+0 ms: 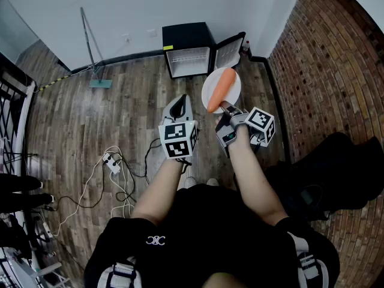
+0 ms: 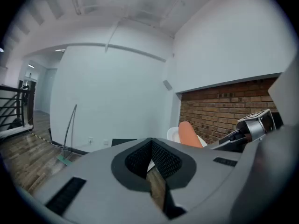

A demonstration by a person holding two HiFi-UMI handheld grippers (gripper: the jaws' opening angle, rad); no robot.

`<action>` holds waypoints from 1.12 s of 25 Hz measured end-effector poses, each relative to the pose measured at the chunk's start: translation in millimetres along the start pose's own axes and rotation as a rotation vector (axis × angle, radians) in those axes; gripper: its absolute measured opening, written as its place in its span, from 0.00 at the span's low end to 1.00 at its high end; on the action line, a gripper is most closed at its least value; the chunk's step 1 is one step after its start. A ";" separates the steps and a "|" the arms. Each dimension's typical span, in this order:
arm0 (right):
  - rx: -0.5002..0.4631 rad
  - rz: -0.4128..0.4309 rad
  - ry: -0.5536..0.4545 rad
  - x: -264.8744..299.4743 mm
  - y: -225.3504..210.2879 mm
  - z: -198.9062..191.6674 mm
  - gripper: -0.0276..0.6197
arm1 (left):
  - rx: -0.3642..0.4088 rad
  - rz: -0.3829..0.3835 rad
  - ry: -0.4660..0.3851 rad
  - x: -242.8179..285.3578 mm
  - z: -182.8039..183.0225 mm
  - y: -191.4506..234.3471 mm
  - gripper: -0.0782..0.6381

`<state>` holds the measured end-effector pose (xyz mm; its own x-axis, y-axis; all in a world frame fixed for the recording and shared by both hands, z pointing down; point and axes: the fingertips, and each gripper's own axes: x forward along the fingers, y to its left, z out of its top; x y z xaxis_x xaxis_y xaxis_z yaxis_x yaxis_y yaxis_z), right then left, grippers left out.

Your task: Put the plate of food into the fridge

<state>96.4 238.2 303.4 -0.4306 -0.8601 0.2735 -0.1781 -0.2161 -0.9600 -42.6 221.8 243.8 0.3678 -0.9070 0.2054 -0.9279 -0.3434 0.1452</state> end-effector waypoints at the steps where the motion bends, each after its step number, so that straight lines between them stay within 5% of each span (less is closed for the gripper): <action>1: -0.002 -0.005 0.000 1.8 -0.8 -2.4 0.09 | -0.001 0.001 -0.005 -0.7 0.5 3.4 0.10; 18: -0.011 -0.050 -0.016 36.2 -10.9 -31.7 0.10 | -0.030 -0.003 -0.008 1.1 -11.9 71.4 0.10; 28: 0.018 -0.045 -0.014 97.8 -15.4 8.1 0.10 | -0.016 0.007 0.038 62.4 -19.4 93.9 0.10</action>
<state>64.2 153.6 344.4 -0.4102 -0.8555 0.3160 -0.1814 -0.2630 -0.9476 -105.6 137.6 289.0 0.3636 -0.8993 0.2430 -0.9295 -0.3329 0.1588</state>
